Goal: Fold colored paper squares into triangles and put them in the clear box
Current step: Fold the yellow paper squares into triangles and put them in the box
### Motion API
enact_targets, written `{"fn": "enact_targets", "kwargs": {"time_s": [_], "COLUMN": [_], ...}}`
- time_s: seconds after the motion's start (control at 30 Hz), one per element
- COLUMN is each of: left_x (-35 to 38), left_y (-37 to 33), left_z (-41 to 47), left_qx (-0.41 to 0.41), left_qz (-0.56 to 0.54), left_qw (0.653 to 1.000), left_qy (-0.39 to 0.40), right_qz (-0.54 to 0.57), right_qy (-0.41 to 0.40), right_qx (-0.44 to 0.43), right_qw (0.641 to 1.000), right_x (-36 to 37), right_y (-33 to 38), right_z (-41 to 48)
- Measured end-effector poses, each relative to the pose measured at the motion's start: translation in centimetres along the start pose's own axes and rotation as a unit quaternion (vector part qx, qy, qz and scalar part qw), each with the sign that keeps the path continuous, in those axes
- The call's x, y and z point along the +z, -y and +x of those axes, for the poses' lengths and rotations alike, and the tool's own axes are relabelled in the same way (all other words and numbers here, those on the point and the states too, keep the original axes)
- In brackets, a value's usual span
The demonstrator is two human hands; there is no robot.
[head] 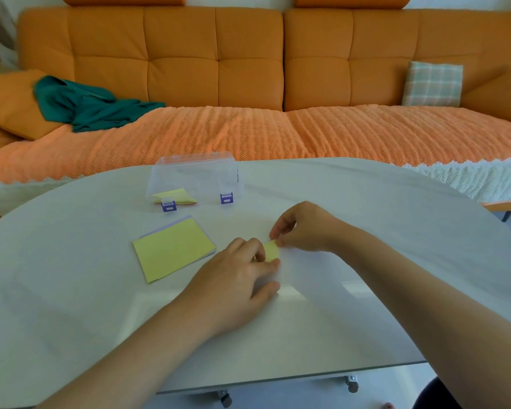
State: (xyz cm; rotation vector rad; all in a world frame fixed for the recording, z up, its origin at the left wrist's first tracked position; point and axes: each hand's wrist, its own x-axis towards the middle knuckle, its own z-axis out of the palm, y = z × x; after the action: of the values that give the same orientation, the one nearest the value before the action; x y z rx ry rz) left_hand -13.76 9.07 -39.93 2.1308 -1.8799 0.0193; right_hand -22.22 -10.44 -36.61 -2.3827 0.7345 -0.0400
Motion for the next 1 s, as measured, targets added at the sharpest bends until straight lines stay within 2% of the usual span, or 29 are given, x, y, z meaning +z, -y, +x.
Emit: {"fn": "enact_targets", "kwargs": {"time_s": [0.17,0.4,0.57,0.8,0.87,1.0], "left_x": [-0.3,-0.6,-0.8,-1.7,-1.9,-2.1], "left_y": [0.0,0.9,2.0,2.7,2.8,3.4], "left_z": [0.0,0.4,0.6,0.9,1.0,1.2], "left_qx": [-0.007,-0.053,-0.047,0.038,0.017,-0.039], "left_qz": [-0.017,-0.087,-0.083,-0.022,-0.050,-0.133], "left_qw": [1.000,0.994,0.994,0.995,0.992,0.980], "left_qy": [-0.012,-0.038,-0.049,-0.088,-0.113,-0.140], "right_qz": [0.031,-0.016,-0.003,-0.004,-0.002,0.052], "right_qy": [-0.037,-0.109,-0.102,-0.007,0.008,-0.032], "right_qx": [0.047,0.075,0.004,-0.123,-0.138,-0.140], "right_qw": [0.998,0.991,0.995,0.992,0.990,0.988], "right_x": [0.1,0.6,0.7,0.9,1.0,1.2], "right_y": [0.3,-0.2,-1.3,-0.3,-0.1,0.3], "right_z": [0.6,0.9,0.0,-2.3,-2.5,-2.4]}}
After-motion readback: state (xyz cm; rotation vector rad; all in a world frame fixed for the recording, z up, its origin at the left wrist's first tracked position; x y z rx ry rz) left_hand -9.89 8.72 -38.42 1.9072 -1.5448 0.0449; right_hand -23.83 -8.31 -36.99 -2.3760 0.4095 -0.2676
